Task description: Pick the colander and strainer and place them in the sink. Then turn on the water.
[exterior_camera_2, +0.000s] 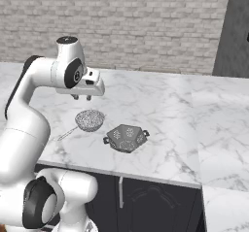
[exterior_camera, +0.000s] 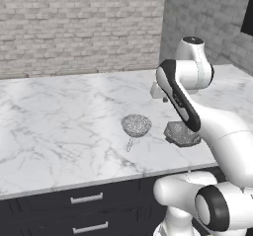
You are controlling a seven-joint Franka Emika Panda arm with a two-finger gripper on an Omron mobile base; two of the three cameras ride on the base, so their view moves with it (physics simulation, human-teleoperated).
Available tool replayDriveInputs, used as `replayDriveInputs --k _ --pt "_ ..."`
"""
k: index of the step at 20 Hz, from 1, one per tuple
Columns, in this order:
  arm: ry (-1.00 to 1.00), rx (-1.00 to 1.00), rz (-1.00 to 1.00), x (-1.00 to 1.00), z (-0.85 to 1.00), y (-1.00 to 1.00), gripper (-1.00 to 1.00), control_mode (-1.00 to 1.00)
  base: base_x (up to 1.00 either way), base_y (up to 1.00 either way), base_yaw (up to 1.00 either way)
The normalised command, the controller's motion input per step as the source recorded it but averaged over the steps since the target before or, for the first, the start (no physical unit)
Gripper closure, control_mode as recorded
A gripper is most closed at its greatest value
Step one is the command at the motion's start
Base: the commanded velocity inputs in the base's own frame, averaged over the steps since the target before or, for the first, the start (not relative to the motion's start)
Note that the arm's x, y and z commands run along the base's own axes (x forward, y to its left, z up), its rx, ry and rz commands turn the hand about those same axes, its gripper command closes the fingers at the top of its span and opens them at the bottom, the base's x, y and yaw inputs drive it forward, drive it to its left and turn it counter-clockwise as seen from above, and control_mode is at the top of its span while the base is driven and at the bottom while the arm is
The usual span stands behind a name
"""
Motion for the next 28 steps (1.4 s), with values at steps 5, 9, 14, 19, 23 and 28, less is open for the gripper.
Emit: replayDriveInputs --k 5,9,14,19,23,28 --pt "-0.03 0.00 0.00 -0.19 0.00 0.03 -1.00 -1.00 0.00 0.00 0.00" --pt "0.03 0.00 0.00 -0.27 -0.14 0.01 -1.00 -1.00 0.00 0.00 0.00" --pt "0.09 0.00 -0.03 -0.08 -0.22 0.02 -1.00 -1.00 0.00 0.00 0.00" --pt "0.13 0.00 -0.01 0.01 -0.22 0.02 -1.00 -1.00 0.00 0.00 0.00" --pt "0.11 0.01 0.00 0.07 -0.19 0.00 -1.00 -1.00 0.00 0.00 0.00" --pt "0.01 0.09 0.01 0.09 -0.24 -0.01 -1.00 -1.00 0.00 0.00 0.00"
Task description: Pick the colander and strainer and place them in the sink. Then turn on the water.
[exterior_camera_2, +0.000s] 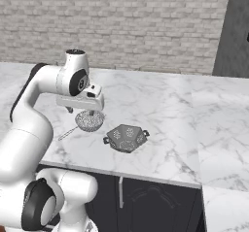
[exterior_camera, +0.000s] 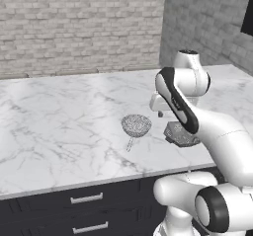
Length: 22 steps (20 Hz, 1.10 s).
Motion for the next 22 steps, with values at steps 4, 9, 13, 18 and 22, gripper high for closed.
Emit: replayDriveInputs --k 4,9,13,18,22 --pt "0.00 0.08 0.01 0.11 -0.20 0.00 -1.00 -1.00 0.00 0.00 0.00" --pt "0.01 0.03 0.00 0.10 -0.18 0.00 -1.00 -1.00 0.00 0.00 0.00" --pt "0.04 0.00 0.00 0.07 -0.12 0.00 -1.00 -1.00 0.00 0.00 0.00" --pt "0.07 0.00 -0.01 0.11 -0.08 0.00 -1.00 -1.00 0.00 0.00 0.00" --pt "0.06 0.00 -0.03 0.17 -0.03 0.00 -1.00 -1.00 0.00 0.00 0.00"
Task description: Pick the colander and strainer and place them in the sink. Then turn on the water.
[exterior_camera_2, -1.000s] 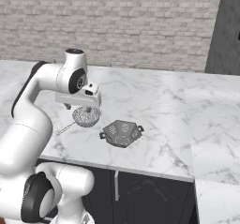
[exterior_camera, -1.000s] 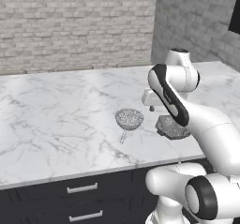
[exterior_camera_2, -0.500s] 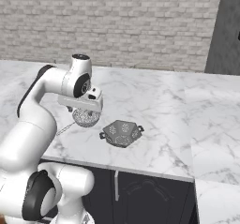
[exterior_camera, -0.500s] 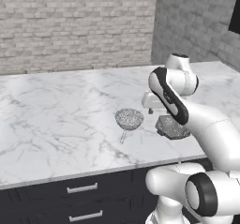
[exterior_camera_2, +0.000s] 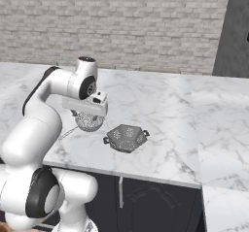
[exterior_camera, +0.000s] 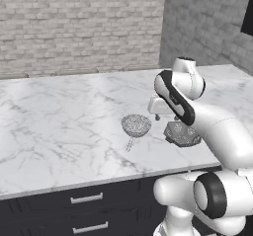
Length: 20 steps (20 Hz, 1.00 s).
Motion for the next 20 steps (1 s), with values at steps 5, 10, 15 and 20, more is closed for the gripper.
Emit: replayDriveInputs --k 5,10,15,20 --pt "0.02 0.00 -0.02 0.15 -0.11 0.00 -1.00 -1.00 0.00 0.00 0.00" --pt "0.01 0.00 -0.02 0.19 -0.25 0.01 -1.00 -1.00 0.00 0.00 0.00" --pt "0.02 0.00 -0.02 0.21 -0.28 0.02 -1.00 -1.00 0.00 0.00 0.00" --pt "0.04 0.00 -0.01 0.23 -0.20 0.02 -1.00 -1.00 0.00 0.00 0.00"
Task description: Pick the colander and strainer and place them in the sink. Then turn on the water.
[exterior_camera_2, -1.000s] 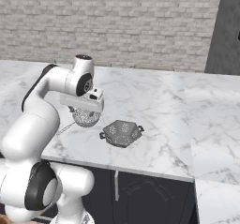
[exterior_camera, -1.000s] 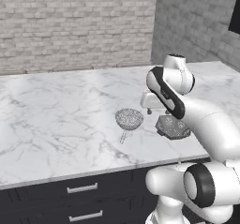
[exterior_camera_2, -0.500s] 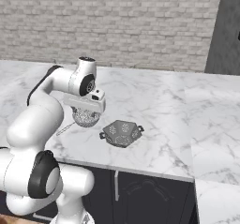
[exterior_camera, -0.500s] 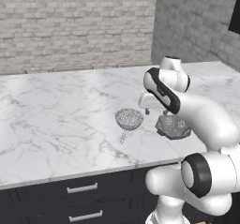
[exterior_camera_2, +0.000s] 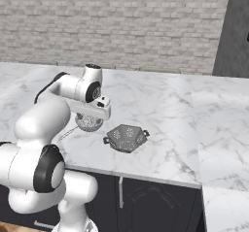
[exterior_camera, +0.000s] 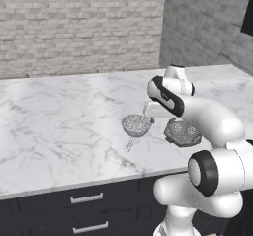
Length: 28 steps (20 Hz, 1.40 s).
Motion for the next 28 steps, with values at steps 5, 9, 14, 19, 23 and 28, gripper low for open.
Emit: replayDriveInputs --k 5,9,14,19,23,28 --pt "0.00 0.00 0.00 0.18 -0.10 0.01 -1.00 -1.00 0.00 0.00 0.00" --pt "0.00 0.00 -0.01 0.22 -0.14 0.06 -1.00 -1.00 0.00 0.00 0.00" --pt "0.00 0.00 -0.01 0.25 -0.17 0.06 -1.00 -1.00 0.00 0.00 0.00" --pt "0.00 0.00 -0.01 0.21 -0.21 0.00 -1.00 -1.00 0.00 0.00 0.00" --pt "0.00 0.00 -0.02 0.19 -0.22 0.00 -1.00 -1.00 0.00 0.00 0.00" --pt "-0.01 0.00 -0.01 0.22 -0.16 0.02 -1.00 -1.00 0.00 0.00 0.00"
